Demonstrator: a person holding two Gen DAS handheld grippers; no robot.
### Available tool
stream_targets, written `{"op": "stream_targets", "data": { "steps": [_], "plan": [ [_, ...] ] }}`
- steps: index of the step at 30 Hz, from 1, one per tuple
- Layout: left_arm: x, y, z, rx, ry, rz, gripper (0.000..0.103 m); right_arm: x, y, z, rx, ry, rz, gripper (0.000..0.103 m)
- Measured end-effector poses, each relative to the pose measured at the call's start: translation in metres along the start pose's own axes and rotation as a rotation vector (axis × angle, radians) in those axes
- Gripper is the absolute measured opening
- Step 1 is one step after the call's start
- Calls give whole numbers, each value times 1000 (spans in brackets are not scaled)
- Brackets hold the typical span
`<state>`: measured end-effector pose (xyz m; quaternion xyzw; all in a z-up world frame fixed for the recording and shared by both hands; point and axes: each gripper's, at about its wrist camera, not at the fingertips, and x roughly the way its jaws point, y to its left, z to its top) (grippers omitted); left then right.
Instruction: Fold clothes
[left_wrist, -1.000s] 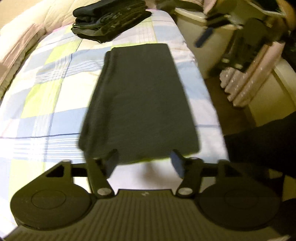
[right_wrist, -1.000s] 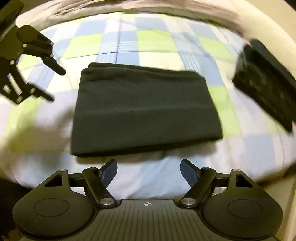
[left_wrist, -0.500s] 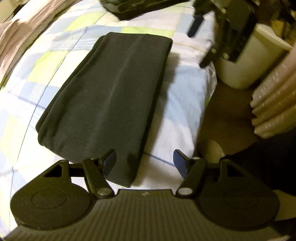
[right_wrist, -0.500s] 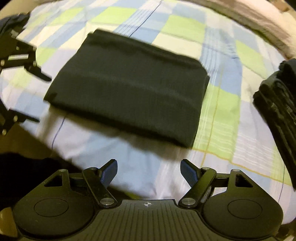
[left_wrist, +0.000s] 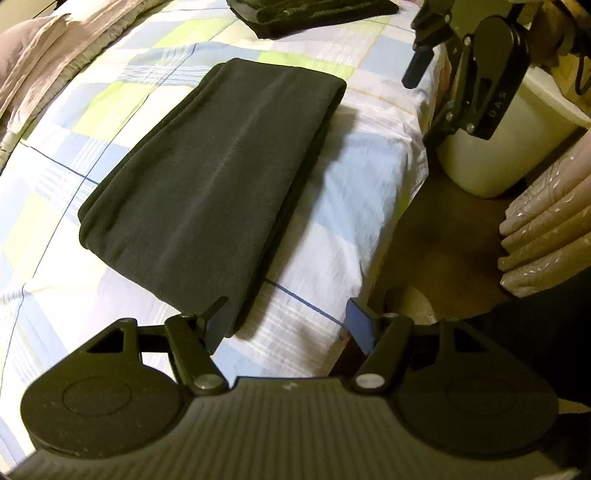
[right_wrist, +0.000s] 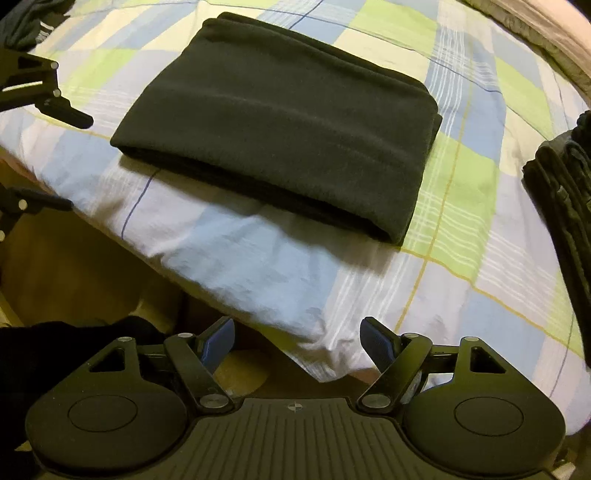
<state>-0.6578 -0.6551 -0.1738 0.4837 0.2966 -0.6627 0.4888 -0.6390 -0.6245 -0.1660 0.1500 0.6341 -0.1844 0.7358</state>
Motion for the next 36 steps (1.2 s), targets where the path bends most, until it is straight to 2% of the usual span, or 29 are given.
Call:
{"op": "stream_targets", "data": {
  "steps": [6, 12, 16, 20, 22, 27, 29, 30, 36],
  "plan": [
    [-6, 34, 4, -69, -39, 5, 64, -12, 4, 6, 37, -18, -23, 78],
    [-4, 104, 10, -218, -81, 20, 64, -39, -19, 29, 176, -191, -46, 78],
    [10, 157, 19, -379, -100, 24, 64, -41, -43, 54, 249, -270, -45, 78],
    [39, 203, 27, -575, -99, 8, 63, -25, -77, 85, 283, -298, -1, 78],
    [55, 220, 32, -627, -79, 23, 62, -9, -98, 99, 309, -302, 25, 78],
    [97, 248, 39, -660, -26, 50, 68, 38, -154, 136, 362, -309, 63, 77],
    [110, 252, 41, -657, -11, 56, 76, 60, -170, 145, 365, -272, 74, 70],
    [113, 252, 41, -655, -7, 63, 80, 71, -174, 149, 350, -254, 79, 70],
    [117, 257, 37, -649, -13, 42, 84, 87, -191, 147, 356, -284, 134, 70]
  ]
}}
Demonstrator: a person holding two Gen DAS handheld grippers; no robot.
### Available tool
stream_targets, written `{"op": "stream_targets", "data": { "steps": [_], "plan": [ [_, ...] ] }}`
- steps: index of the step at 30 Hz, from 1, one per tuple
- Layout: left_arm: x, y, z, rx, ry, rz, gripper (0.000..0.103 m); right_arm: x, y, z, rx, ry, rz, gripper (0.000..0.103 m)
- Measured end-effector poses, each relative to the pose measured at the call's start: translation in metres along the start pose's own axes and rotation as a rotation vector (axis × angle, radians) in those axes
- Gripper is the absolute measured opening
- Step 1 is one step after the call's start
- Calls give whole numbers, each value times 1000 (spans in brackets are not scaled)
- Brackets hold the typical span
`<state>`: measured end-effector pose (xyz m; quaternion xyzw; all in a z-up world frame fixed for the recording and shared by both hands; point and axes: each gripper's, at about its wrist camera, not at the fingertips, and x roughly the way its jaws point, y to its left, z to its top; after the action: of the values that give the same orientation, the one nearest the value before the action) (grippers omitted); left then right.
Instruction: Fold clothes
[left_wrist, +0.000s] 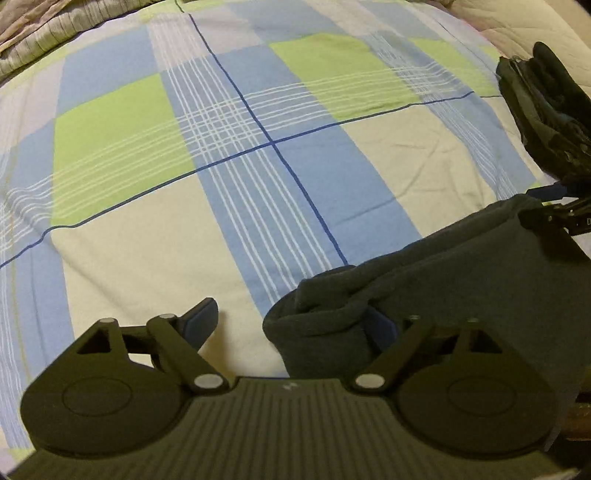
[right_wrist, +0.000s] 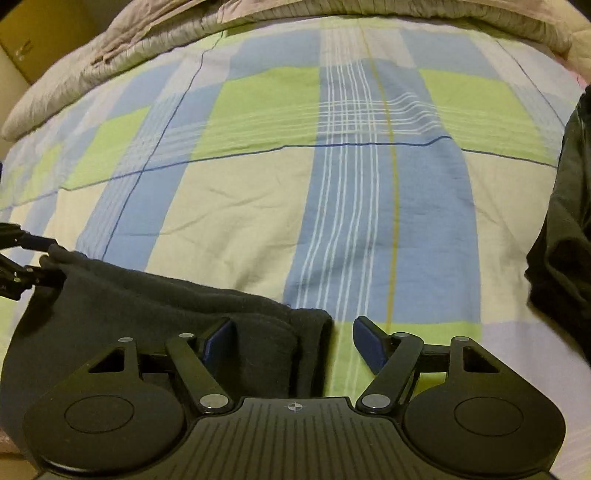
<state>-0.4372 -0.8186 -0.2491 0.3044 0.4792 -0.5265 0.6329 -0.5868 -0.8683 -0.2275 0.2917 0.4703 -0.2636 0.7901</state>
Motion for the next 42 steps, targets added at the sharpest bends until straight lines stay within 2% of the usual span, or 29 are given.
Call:
{"op": "stream_targets", "data": {
  "steps": [2, 5, 9, 12, 15, 17, 20, 23, 27, 32, 35, 40, 42],
  "plan": [
    [-5, -2, -1, 30, -11, -9, 84, -9, 2, -5, 26, -8, -6, 70],
    [-19, -3, -7, 91, -56, -33, 82, -32, 14, -16, 43, -68, -28, 70],
    [-43, -1, -28, 179, -157, -93, 78, -78, 49, -45, 65, -179, -135, 70],
    [-62, 3, -53, 284, -210, -141, 78, -110, 91, -80, 88, -237, -214, 70],
    [-81, 5, -86, 441, -254, -160, 79, -121, 146, -125, 41, -242, -264, 70],
    [-90, 8, -112, 537, -275, -171, 79, -115, 181, -151, -23, -224, -284, 70],
    [-93, 11, -146, 630, -317, -175, 79, -100, 225, -188, -100, -202, -312, 70],
    [-81, 6, -177, 722, -368, -150, 79, -83, 253, -216, -146, -230, -319, 70],
    [-52, -8, -207, 838, -420, -92, 79, -53, 271, -252, -190, -309, -331, 70],
    [-42, -19, -232, 929, -570, -37, 80, -23, 272, -282, -153, -385, -363, 70],
    [-43, -25, -243, 981, -634, 7, 80, -19, 279, -294, -191, -447, -400, 70],
    [-56, -31, -289, 1098, -727, 130, 80, -28, 301, -318, -230, -500, -503, 70],
    [-64, -34, -308, 1134, -738, 182, 80, -36, 312, -331, -226, -516, -539, 70]
  ]
}}
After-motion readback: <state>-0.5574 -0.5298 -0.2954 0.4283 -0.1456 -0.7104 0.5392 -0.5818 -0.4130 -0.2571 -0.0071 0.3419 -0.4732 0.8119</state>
